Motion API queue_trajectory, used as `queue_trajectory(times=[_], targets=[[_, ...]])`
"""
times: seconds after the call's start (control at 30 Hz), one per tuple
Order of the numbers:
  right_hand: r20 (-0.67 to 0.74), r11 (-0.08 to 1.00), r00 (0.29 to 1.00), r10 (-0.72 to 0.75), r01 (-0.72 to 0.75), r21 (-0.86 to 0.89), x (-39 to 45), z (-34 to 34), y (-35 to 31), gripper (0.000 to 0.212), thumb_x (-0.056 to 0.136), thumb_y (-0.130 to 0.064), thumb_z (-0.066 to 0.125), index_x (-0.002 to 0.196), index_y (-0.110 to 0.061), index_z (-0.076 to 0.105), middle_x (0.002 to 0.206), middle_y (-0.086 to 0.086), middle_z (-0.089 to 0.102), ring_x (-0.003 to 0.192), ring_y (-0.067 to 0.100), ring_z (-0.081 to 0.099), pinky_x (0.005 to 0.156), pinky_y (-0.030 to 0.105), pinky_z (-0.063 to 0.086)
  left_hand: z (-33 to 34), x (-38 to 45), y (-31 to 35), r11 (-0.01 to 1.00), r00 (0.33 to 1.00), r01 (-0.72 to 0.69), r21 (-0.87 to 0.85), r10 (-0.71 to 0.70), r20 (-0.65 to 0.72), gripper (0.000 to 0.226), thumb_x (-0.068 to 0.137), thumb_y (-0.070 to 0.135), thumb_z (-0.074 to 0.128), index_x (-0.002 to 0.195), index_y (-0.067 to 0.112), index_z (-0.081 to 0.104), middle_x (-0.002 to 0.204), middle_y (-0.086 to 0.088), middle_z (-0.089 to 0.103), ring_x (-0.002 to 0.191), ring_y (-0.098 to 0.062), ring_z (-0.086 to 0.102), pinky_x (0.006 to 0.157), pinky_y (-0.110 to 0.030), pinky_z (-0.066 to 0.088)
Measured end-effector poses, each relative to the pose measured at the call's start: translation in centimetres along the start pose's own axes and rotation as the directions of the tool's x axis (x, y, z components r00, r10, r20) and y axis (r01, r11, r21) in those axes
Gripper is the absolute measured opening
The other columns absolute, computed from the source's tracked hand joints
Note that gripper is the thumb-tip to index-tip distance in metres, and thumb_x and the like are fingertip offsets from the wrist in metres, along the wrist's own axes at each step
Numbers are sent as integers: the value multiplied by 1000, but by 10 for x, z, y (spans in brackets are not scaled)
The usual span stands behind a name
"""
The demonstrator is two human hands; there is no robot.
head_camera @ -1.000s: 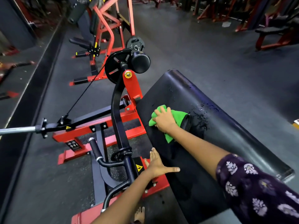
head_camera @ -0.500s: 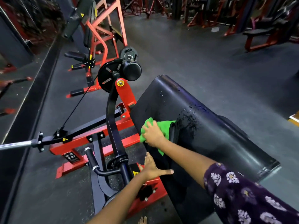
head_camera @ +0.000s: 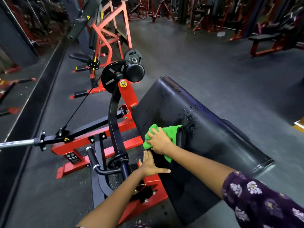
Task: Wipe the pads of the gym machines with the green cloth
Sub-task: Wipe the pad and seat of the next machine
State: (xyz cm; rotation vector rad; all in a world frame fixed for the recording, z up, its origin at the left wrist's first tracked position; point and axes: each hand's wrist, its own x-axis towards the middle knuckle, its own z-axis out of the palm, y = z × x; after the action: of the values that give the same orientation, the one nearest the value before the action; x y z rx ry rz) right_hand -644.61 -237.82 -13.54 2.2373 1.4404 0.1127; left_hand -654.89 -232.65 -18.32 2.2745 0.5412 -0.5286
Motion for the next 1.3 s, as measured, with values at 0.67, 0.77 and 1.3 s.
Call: queue_trajectory(times=[0.67, 0.77, 1.3], targets=[[29, 834, 840, 542, -541, 111, -34, -32, 53, 54, 97, -44, 39, 147, -28, 29, 156, 7, 19, 138, 35, 20, 106, 55, 21, -18, 22, -1, 964, 981, -189, 185, 195, -13, 140, 63, 68, 71, 145, 2, -22, 152, -12, -31, 142, -21, -24, 114, -46, -12], [137, 924, 926, 353, -368, 105, -46, -20, 7, 56, 97, -41, 39, 149, -27, 23, 159, 7, 10, 141, 37, 14, 108, 60, 17, -26, 26, 1, 941, 964, -252, 225, 263, -22, 143, 61, 68, 72, 144, 1, -23, 150, -13, -33, 141, -22, -27, 113, -45, -14], [-33, 879, 878, 477, -477, 13, -139, -5, 4, 76, 42, -50, 84, 115, -41, 65, 126, -3, 62, 100, 28, 62, 79, 44, 49, -60, 47, 53, 853, 871, -489, 185, 463, 164, 147, 58, 42, 87, 142, 17, -31, 145, -1, -44, 138, -20, -34, 111, -59, -4]])
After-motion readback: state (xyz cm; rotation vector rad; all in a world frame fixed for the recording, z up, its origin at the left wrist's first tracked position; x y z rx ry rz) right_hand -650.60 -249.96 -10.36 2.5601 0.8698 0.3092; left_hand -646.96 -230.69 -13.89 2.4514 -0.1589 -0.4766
